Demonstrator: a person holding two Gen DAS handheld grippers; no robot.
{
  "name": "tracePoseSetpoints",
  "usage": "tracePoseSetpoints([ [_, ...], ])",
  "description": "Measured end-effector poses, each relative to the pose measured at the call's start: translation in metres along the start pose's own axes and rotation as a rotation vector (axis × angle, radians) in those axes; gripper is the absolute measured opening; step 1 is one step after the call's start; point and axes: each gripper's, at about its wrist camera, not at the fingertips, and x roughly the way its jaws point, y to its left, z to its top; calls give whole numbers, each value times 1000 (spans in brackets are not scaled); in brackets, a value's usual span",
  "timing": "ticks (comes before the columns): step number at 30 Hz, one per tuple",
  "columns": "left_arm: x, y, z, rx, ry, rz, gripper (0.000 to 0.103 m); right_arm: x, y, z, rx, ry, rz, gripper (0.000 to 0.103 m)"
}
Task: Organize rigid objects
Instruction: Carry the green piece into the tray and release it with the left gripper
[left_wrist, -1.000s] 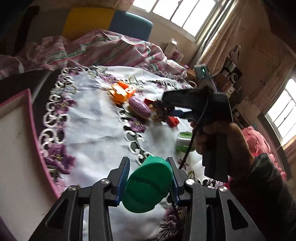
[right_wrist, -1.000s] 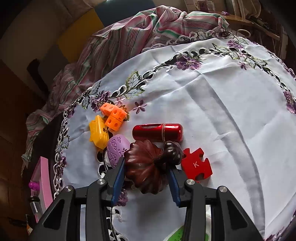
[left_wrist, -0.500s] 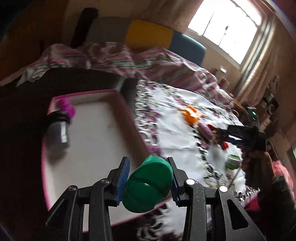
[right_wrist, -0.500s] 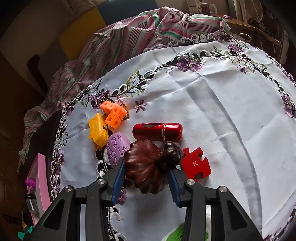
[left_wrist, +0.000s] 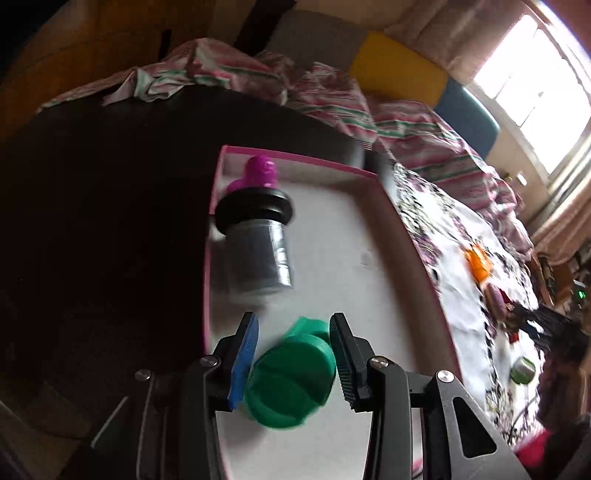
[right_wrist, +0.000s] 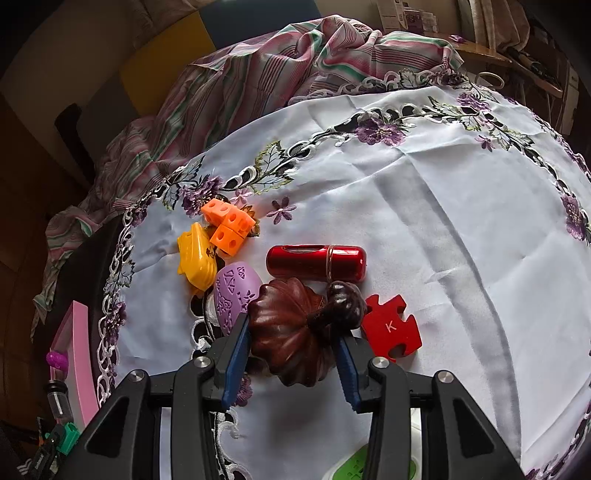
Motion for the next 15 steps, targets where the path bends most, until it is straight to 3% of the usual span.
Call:
tracePoseSetpoints([
  [3, -4, 4, 3, -12, -31, 19, 59, 0, 1, 0, 0, 0, 0, 43],
  [6, -11, 3, 3, 5, -56, 27, 60, 1, 1, 0, -5, 0, -4, 43],
  [9, -23, 5, 5, 1, -108, 56, 77, 1, 0, 0, -1, 0, -3, 43],
  [15, -51, 16, 14, -49, -201, 79, 79, 0, 2, 0, -4, -2, -8, 43],
])
